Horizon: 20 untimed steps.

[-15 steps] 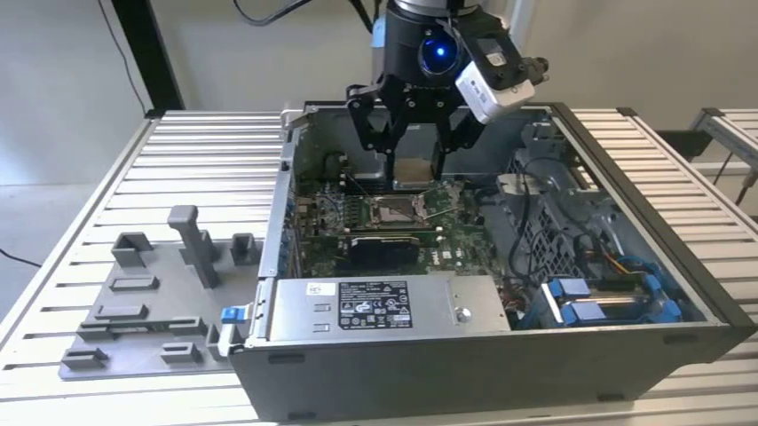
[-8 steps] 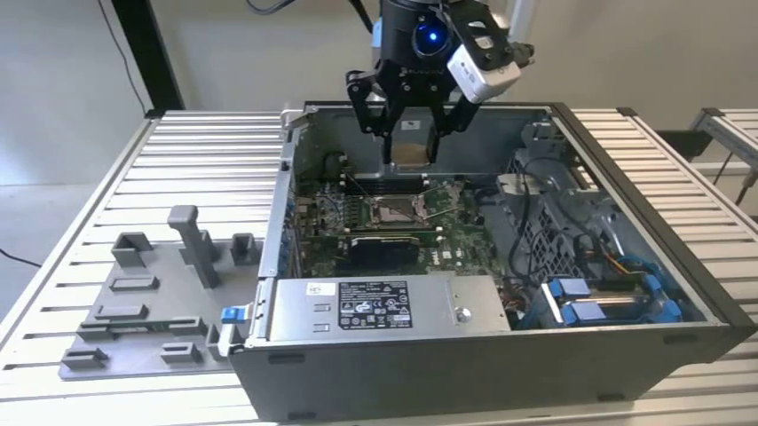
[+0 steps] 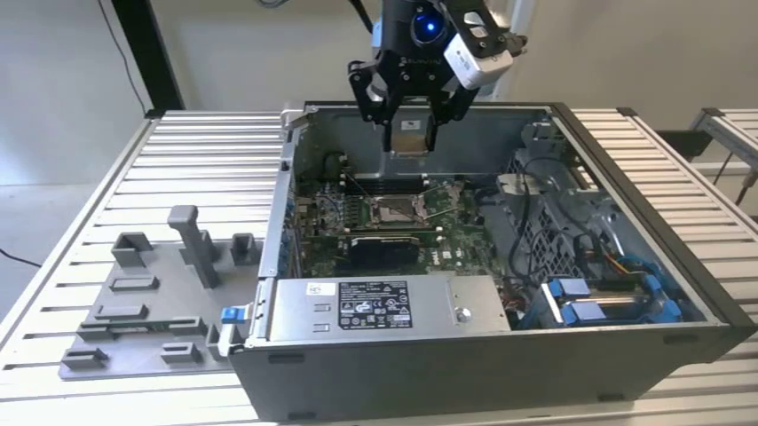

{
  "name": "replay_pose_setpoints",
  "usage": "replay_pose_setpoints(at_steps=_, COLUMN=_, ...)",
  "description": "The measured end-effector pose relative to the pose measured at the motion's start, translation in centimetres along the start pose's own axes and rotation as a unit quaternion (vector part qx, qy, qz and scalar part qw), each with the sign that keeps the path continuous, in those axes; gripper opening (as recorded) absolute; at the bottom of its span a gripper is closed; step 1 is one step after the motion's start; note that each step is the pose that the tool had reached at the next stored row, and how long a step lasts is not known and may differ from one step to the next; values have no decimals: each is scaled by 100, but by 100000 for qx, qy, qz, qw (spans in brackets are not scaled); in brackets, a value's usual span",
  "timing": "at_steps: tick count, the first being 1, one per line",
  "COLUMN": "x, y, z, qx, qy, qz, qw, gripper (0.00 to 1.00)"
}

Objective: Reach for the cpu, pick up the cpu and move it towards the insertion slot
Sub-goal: 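Pick up the cpu and move it towards the insertion slot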

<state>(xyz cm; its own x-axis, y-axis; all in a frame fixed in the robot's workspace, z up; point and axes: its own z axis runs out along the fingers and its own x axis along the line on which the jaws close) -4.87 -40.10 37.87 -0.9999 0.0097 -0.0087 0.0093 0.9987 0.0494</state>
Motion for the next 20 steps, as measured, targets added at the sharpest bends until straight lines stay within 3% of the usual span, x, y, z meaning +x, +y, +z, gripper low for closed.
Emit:
replay_pose_setpoints(at_steps=3, x=-1, y=19, z=10, qx=2, qy=-40, qz=806, qw=99997, gripper=0)
replay_pose_setpoints(at_steps=6, x=-1, y=87, z=17, qx=2, qy=-53, qz=955, qw=99995, gripper=0)
replay_pose_setpoints(at_steps=20, x=2, y=538, z=49, qx=10, qy=-50, qz=1007, qw=99995, gripper=0)
